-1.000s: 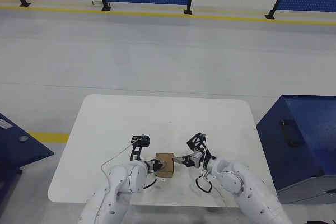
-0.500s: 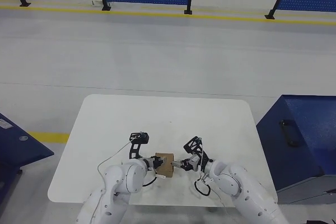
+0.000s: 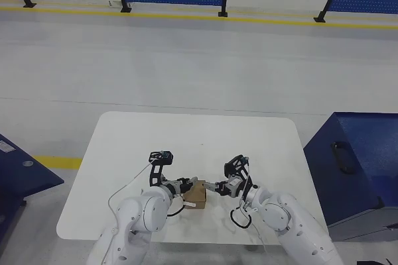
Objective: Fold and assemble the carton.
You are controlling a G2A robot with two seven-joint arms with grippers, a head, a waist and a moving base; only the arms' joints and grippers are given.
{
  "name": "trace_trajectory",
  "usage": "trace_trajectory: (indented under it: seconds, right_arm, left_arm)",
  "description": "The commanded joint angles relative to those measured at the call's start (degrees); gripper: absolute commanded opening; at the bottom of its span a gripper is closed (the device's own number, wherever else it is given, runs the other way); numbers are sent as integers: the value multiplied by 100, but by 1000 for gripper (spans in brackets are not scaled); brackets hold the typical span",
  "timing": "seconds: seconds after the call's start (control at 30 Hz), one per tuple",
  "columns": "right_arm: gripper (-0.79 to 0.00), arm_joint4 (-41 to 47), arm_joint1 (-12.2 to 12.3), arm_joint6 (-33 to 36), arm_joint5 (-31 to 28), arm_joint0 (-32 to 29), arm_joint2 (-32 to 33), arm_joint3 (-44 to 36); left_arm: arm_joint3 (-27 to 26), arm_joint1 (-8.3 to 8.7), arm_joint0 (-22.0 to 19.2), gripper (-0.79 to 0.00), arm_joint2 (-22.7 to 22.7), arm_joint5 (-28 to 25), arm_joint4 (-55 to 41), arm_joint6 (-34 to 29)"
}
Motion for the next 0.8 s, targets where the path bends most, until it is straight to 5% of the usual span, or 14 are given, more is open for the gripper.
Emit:
trace_trajectory:
  seconds: [0.0,0.57,0.77]
  right_arm:
    - [0,8,0,0,0,0,0,0]
    - [0,81,-1,-29,50,-6,36,32]
    - [0,1137,55,-114,16,69,793,635]
  left_arm:
    - [0,0,0,0,0,-1,0,0]
    - [-6,-1,9,0,-3,-5,-11,38]
    - [-504,-40,776,0,315,525,469,1698]
